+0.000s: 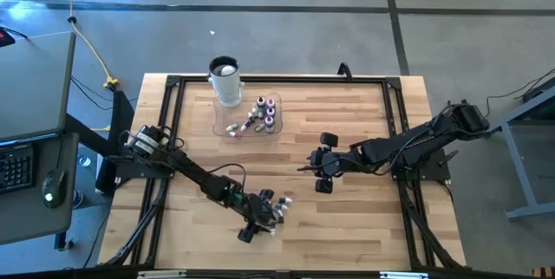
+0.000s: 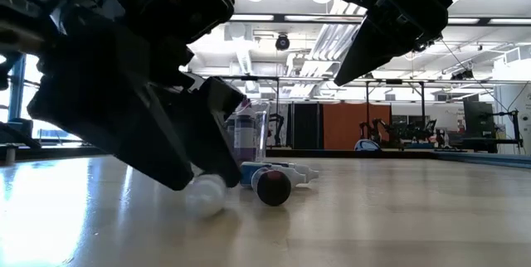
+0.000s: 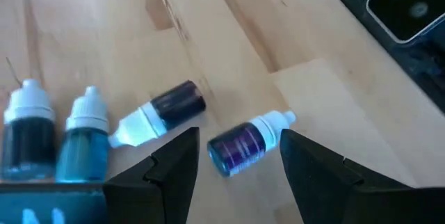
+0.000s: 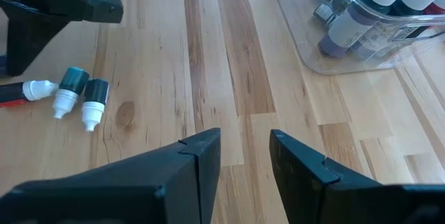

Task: Pick & Place food coloring
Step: Put the small purple food coloring bottle into the transparent bin

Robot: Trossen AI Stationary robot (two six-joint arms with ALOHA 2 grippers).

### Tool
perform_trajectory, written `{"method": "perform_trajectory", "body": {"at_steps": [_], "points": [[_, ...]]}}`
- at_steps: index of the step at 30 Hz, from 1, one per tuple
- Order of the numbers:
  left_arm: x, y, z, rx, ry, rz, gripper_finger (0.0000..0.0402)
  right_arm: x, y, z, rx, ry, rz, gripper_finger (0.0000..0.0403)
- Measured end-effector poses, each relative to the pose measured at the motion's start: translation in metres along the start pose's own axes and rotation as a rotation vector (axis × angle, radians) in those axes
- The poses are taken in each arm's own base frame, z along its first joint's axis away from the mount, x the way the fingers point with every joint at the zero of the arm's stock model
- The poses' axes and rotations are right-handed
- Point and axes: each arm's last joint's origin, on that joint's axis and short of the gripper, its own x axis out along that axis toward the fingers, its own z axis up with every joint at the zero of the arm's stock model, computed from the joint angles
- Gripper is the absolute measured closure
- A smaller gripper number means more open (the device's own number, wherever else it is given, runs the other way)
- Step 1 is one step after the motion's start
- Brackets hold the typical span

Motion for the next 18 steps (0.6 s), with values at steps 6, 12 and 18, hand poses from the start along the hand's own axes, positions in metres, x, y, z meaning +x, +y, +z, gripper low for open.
{"method": "perform_trajectory", "body": {"at_steps": [6,12,18], "points": [[0.0,-0.001,0.0,0.115,0.002,-0.023,0.0202,0.0,0.0,0.0,0.0,0.0,0.0,0.0286],[0.0,-0.002,0.004,0.246,-0.043,-0.042,0.0202,0.0,0.0,0.0,-0.001,0.0,0.0,0.0286],[-0.001,-0.002,0.011,0.281,-0.121,-0.045,0.0202,0.0,0.0,0.0,-0.001,0.0,0.0,0.0286]]}}
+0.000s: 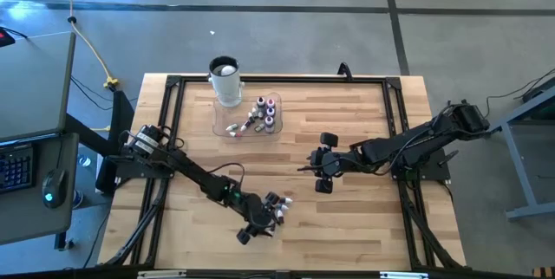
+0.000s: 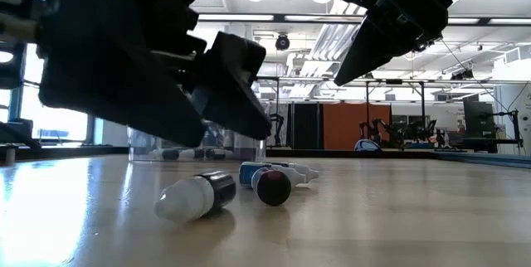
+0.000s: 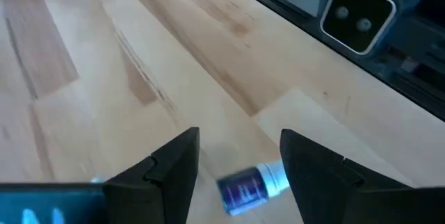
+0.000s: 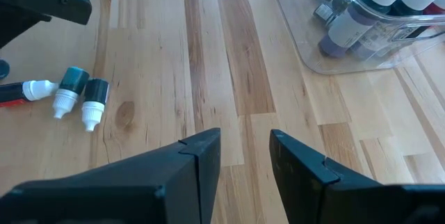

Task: Pick & Place food coloring
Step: Put the small purple food coloring bottle into the transparent bin

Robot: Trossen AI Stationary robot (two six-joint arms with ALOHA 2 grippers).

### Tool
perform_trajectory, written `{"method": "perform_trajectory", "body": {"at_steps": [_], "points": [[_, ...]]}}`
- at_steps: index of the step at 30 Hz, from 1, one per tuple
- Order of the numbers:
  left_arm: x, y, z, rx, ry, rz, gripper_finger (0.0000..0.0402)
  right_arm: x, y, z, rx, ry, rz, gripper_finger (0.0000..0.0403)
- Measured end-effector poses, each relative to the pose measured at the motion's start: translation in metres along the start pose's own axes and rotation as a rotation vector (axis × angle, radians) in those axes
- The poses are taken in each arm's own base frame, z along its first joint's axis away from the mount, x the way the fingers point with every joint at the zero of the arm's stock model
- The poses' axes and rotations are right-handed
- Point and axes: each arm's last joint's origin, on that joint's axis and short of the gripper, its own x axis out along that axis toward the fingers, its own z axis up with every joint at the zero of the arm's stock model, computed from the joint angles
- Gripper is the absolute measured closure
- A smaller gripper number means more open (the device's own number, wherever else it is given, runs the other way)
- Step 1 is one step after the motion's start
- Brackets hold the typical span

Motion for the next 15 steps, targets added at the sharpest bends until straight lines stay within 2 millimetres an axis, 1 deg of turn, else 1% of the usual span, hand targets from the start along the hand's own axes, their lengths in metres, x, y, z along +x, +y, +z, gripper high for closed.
{"method": "perform_trajectory", "body": {"at_steps": [6,15], "points": [[-0.0001,-0.0024,-0.0028,-0.004,0.022,-0.066,0.0202,0.0,0.0,0.0,0.0,0.0,0.0,0.0286],[-0.0001,-0.0012,-0.003,-0.004,0.028,-0.032,0.0202,0.0,-0.0001,0.0,0.0,0.0,0.0,0.0286]]}}
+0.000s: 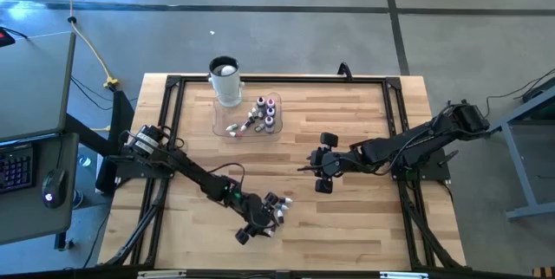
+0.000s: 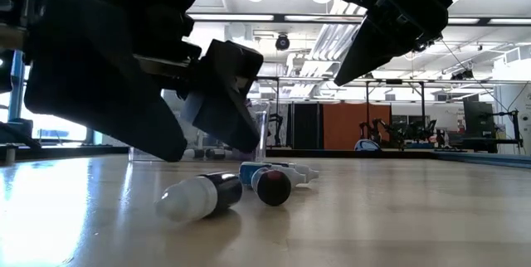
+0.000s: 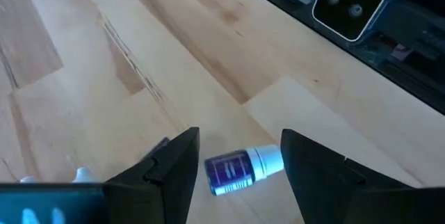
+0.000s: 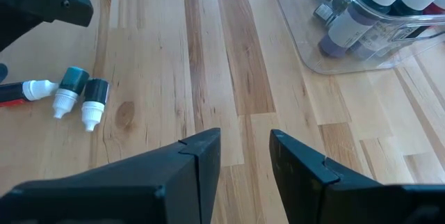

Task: Pick & Place food coloring
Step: Put the small purple food coloring bottle into the transparent bin

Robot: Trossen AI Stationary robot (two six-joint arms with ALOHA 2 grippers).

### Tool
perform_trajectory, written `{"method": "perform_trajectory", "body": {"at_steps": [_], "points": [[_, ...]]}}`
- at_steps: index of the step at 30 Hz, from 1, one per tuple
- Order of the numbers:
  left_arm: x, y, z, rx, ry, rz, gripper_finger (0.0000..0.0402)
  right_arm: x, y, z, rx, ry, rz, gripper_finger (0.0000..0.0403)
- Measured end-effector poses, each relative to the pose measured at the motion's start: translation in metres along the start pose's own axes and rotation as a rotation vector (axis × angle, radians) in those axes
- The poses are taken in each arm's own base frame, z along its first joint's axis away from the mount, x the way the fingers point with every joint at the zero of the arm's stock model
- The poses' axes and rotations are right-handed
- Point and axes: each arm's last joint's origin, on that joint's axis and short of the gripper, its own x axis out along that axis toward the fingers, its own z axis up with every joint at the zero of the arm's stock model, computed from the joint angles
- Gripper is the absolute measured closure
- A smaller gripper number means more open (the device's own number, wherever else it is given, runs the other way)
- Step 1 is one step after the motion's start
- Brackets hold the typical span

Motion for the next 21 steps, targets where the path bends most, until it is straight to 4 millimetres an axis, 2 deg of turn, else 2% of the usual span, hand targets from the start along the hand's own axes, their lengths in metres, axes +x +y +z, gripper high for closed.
{"method": "perform_trajectory", "body": {"at_steps": [4,10,16,21], "points": [[0.002,0.001,0.0,0.003,-0.019,0.023,0.0202,0.0,0.0,0.0,0.0,0.0,0.0,0.0286],[0.012,-0.001,-0.013,-0.004,0.02,-0.004,0.0202,0.0,0.0,0.0,0.0,0.0,0.0,0.0286],[0.014,-0.001,-0.016,-0.015,0.039,0.014,0.0202,0.0,0.0,0.0,0.0,0.0,0.001,0.0286],[0.014,-0.001,-0.018,-0.137,0.056,0.042,0.0202,0.0,0.0,0.0,-0.001,0.002,0.0,0.0286]]}}
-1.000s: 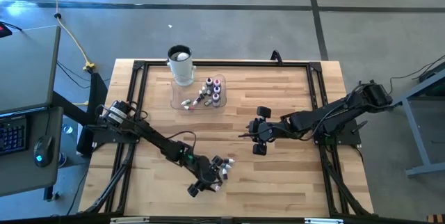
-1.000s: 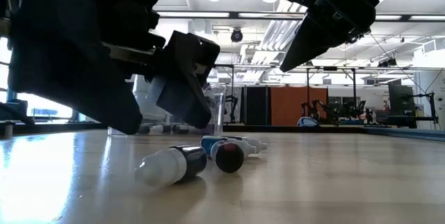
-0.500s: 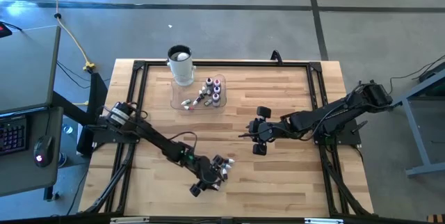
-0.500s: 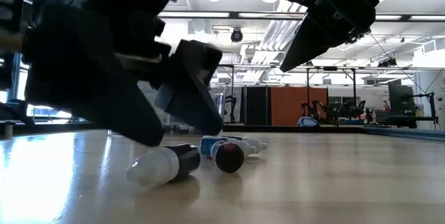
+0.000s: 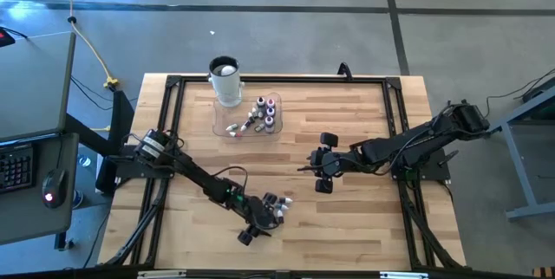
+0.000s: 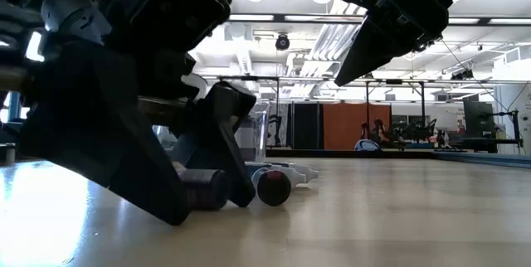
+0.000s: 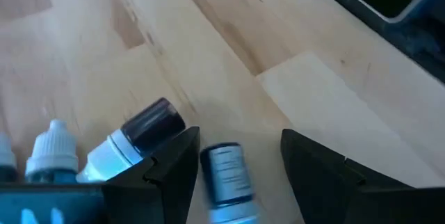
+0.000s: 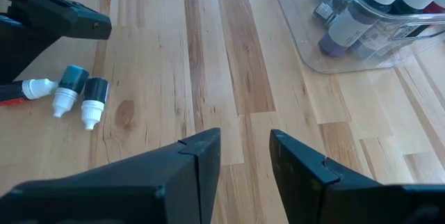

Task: Pick & Place food coloring
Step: Put the small purple food coloring bottle into the transparent bin

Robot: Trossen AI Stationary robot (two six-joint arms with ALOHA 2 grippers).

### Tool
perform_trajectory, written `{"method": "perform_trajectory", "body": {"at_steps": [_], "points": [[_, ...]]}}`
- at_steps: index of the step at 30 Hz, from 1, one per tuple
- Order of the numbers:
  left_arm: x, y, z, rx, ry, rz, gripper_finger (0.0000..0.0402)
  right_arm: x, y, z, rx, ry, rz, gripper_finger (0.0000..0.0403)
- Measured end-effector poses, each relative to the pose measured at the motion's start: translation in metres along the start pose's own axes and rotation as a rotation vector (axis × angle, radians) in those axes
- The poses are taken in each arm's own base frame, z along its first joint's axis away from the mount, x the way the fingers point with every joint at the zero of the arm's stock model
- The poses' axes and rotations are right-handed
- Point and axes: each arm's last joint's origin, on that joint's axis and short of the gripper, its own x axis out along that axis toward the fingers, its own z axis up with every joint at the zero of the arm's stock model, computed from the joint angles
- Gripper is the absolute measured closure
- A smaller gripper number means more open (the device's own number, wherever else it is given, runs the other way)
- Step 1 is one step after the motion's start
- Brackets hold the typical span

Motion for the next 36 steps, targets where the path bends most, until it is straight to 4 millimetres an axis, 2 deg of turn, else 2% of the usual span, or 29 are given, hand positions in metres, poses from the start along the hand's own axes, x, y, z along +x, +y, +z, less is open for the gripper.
{"method": "perform_trajectory", "body": {"at_steps": [4,15,28,33,36], "points": [[0.0,0.0,0.0,-0.072,0.001,0.007,0.0202,0.0,0.0,0.0,0.0,0.0,0.0,0.0286],[0.0,0.001,-0.002,-0.066,0.029,0.055,0.0208,0.0,0.0,0.0,0.0,0.0,0.0,0.0286],[-0.003,0.002,-0.001,-0.019,0.033,0.071,0.0323,0.0,0.0,0.0,0.0,0.0,0.0,0.0286],[-0.017,0.005,0.007,0.019,0.071,0.181,0.0331,0.0,0.0,0.0,0.0,0.0,0.0,0.0286],[-0.037,0.008,0.019,0.067,0.104,0.306,0.0322,0.0,0.0,0.0,0.0,0.0,0.0,0.0286]]}}
